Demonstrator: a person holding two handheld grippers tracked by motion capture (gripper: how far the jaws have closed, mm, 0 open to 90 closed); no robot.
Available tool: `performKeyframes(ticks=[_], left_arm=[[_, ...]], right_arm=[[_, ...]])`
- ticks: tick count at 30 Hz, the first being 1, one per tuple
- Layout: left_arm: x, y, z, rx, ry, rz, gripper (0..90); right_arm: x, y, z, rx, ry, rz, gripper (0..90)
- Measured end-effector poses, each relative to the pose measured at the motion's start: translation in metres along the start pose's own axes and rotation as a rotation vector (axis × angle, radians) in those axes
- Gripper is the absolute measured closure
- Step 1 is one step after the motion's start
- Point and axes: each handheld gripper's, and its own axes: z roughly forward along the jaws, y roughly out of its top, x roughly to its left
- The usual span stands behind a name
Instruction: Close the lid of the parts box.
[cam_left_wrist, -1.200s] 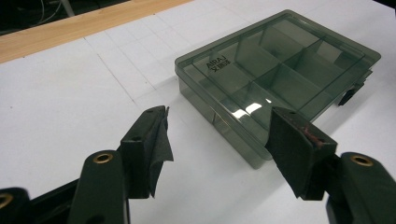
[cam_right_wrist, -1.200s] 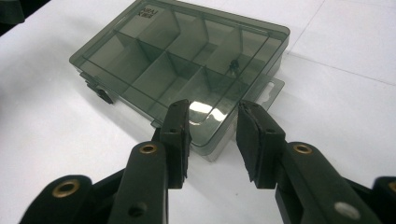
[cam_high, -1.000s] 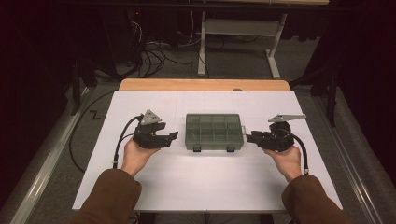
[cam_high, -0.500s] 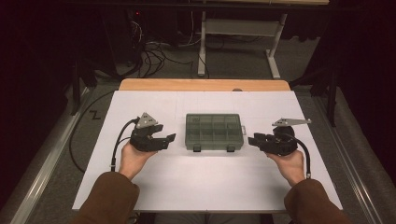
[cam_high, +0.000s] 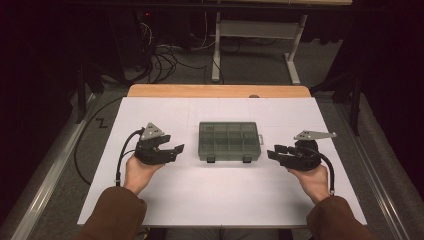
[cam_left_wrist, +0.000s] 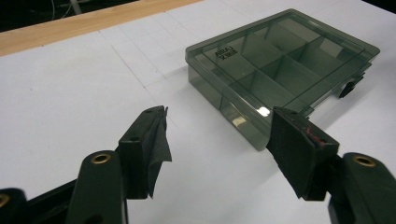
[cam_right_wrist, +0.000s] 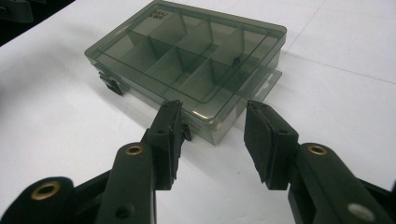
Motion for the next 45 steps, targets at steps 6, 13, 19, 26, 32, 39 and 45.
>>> performKeyframes(ticks=[6, 13, 19, 26, 32, 39, 45], left_arm=[[0.003, 0.001, -0.005, -0.011, 0.006, -0.022, 38.1], [0.005, 0.0, -0.013, -0.027, 0.01, -0.036, 38.8], [0.009, -0.003, -0.021, -0.043, 0.011, -0.038, 39.0], [0.009, -0.003, -0.028, -0.059, 0.007, -0.029, 38.8], [0.01, -0.006, -0.033, -0.064, 0.008, -0.023, 39.0], [0.012, -0.006, -0.039, -0.09, 0.003, -0.04, 39.0], [0.014, -0.007, -0.043, -0.098, 0.004, -0.035, 38.8]], right_arm=[[0.0, -0.005, -0.006, -0.029, -0.013, -0.007, 54.9], [0.001, -0.008, -0.009, -0.039, -0.015, -0.007, 54.1], [0.005, -0.011, -0.013, -0.049, -0.014, -0.02, 53.4], [0.006, -0.019, -0.018, -0.069, -0.013, -0.021, 52.7], [0.005, -0.027, -0.024, -0.088, -0.018, -0.014, 52.1], [0.004, -0.036, -0.029, -0.107, -0.02, -0.008, 50.9], [0.003, -0.041, -0.032, -0.117, -0.017, 0.003, 50.2]])
